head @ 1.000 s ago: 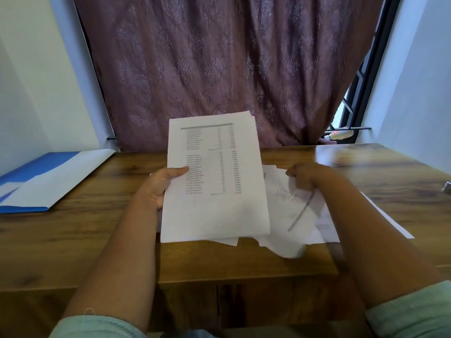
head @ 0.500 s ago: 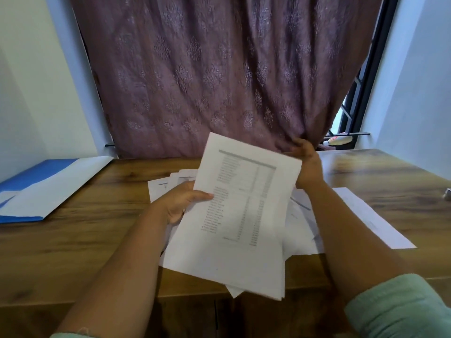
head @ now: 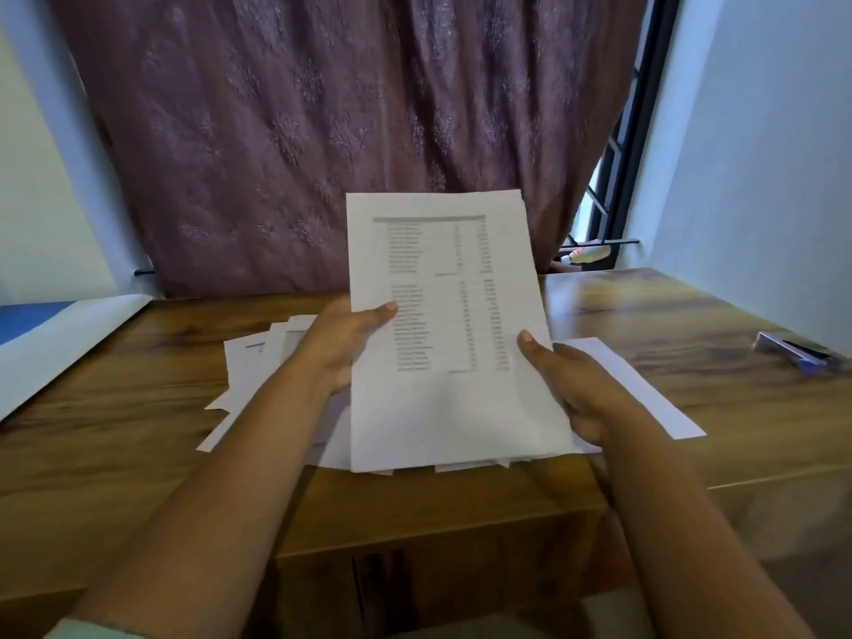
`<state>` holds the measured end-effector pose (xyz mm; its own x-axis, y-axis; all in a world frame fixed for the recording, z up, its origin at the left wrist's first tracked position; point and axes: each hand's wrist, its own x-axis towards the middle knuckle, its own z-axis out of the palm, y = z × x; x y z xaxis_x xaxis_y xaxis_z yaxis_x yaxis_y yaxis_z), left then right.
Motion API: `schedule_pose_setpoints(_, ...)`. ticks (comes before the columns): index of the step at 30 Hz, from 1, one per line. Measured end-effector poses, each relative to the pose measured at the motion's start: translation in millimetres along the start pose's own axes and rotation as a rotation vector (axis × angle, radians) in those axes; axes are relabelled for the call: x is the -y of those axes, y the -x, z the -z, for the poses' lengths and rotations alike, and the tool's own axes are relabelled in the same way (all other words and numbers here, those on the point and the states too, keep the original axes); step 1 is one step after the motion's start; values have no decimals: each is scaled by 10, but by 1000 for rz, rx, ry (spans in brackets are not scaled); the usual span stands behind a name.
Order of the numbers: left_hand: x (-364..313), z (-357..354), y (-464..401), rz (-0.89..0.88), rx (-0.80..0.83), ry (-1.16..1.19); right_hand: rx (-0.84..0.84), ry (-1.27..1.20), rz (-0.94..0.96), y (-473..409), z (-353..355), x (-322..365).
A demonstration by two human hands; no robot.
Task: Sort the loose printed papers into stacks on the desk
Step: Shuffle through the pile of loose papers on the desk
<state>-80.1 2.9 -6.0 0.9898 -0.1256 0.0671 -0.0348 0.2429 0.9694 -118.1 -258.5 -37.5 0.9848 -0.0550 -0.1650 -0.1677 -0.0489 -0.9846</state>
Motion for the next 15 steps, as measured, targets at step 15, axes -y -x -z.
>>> schedule_pose_setpoints(15, 269, -496, -7, 394, -21, -824, -417, 433, 18, 290, 528, -129)
